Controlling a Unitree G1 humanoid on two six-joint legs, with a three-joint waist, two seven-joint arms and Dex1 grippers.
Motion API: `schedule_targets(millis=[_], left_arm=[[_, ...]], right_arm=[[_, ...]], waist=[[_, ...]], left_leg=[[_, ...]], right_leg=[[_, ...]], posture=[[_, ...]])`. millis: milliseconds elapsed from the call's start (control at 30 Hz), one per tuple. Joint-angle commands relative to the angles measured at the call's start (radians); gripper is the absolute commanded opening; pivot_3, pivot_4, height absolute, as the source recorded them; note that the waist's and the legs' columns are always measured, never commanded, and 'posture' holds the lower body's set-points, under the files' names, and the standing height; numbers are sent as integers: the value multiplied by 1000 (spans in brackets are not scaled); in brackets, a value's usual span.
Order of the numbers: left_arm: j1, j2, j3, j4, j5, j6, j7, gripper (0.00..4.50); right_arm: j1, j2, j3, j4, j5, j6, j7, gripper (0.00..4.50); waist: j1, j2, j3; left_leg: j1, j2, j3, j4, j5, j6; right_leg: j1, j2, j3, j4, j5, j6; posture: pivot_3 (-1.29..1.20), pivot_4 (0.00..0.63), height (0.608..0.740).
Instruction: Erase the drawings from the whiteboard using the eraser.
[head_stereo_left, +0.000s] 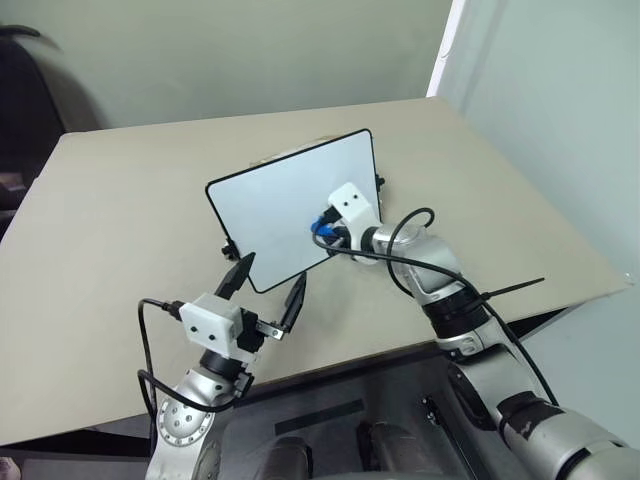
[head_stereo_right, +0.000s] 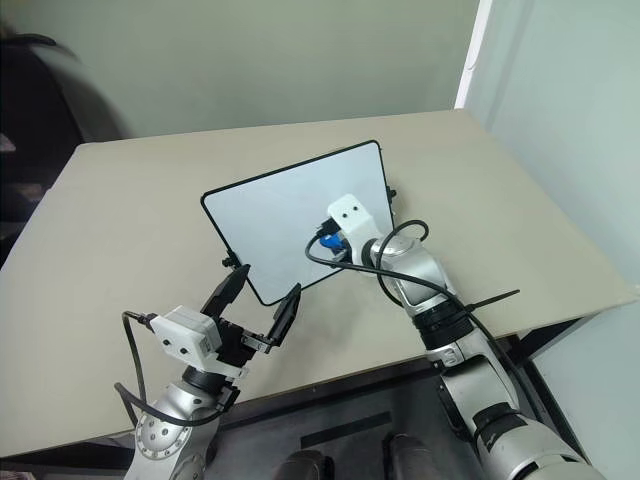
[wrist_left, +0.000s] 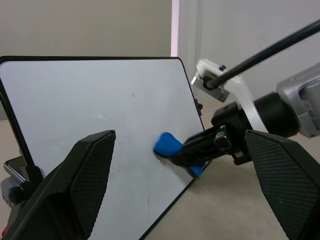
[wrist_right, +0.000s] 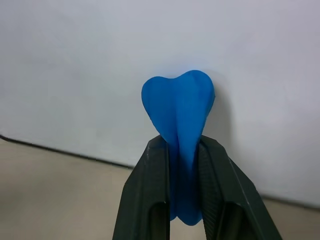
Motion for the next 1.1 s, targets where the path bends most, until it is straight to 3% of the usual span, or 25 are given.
schedule_targets(millis=[33,567,933,1100], left_arm=[[-4,0,1,-30,-5,-5,1,4500],[3,4,10,-42,-12,-4,0,4500],[-7,9,9,-36,-17,-2,-4,4500],[-7,5,5,-35,-14,-4,0,4500]], right_arm=[[-25,12,10,-49,17,4,15,500],[15,-24,7,179,-29,-86,-21,500],[-101,-17,-42,82,20,-82,10,500],[-95,-10,-28,61,24,-67,19,500]], waist=[[0,0,0],[0,0,1],[-2,0,2],[-1,-1,0]], left_leg=[[0,0,0,0,0,0],[1,0,0,0,-3,-4],[-11,0,0,1,1,-3],[-8,0,0,1,4,3]], right_leg=[[0,0,0,0,0,0],[0,0,0,0,0,0],[-7,0,0,0,2,-1],[-7,0,0,0,5,-1]], posture=[[0,150,739],[0,150,739],[0,150,739],[0,150,739]])
